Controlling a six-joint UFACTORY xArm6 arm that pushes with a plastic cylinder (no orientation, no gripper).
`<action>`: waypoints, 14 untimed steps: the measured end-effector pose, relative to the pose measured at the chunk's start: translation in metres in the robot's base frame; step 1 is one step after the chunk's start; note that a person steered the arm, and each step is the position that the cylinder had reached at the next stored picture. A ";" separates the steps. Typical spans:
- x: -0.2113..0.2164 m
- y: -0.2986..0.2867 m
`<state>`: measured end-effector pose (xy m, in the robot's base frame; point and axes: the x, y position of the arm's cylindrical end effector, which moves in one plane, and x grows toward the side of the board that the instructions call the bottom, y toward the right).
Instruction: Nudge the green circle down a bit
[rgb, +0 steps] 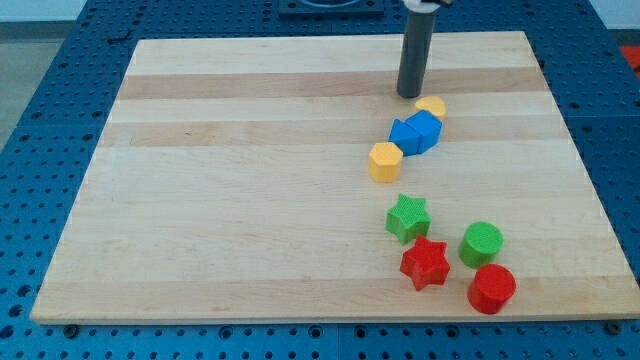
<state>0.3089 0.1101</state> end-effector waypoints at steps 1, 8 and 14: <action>-0.009 0.037; 0.135 0.203; 0.217 0.052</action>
<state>0.5261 0.1618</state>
